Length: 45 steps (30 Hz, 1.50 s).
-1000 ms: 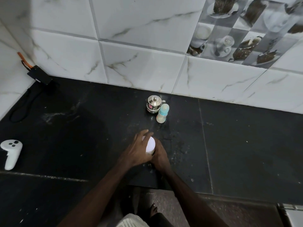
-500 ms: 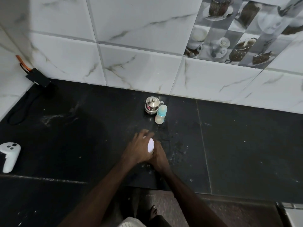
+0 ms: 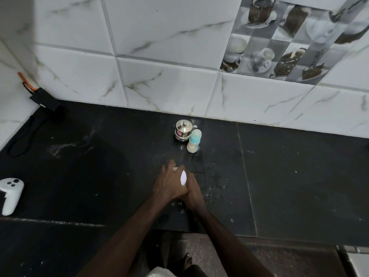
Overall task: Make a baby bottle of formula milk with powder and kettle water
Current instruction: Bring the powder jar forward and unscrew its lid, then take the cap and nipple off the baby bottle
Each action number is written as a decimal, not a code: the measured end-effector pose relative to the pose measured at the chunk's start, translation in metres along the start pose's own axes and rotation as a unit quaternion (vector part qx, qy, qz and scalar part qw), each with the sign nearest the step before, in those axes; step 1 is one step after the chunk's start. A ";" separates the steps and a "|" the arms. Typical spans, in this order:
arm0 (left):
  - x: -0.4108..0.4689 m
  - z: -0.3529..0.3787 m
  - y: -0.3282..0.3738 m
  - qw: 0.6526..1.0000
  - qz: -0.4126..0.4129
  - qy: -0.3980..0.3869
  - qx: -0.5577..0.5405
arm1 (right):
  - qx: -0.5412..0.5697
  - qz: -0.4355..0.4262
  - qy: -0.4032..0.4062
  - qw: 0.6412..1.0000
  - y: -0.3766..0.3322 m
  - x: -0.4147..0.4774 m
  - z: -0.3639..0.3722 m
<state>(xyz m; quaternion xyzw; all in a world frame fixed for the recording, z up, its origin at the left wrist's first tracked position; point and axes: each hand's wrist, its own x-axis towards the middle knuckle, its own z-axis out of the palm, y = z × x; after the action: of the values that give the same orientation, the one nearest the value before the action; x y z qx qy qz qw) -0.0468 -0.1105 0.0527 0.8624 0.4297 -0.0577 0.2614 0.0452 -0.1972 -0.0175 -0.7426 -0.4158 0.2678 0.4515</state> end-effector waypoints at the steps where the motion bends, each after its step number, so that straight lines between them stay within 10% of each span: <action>1: 0.001 0.000 -0.002 1.000 0.012 -0.006 0.016 | 0.003 -0.001 -0.015 1.000 -0.002 -0.002 0.000; 18: -0.036 0.066 -0.040 0.910 -0.100 0.256 -0.311 | -0.041 0.004 -0.016 0.999 -0.007 0.010 -0.011; 37: -0.044 0.125 -0.081 0.942 -0.044 0.273 -0.188 | -0.138 0.050 -0.119 0.982 -0.001 0.023 -0.012; 45: 0.015 0.033 0.000 0.886 0.058 0.399 -0.229 | -0.155 0.023 0.023 0.987 -0.031 0.052 -0.060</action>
<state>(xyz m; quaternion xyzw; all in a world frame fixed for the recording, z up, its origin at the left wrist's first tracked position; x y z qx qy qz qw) -0.0334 -0.1166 0.0195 0.7522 0.4484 0.4065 0.2605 0.1065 -0.1721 0.0359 -0.8190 -0.4248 0.1930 0.3339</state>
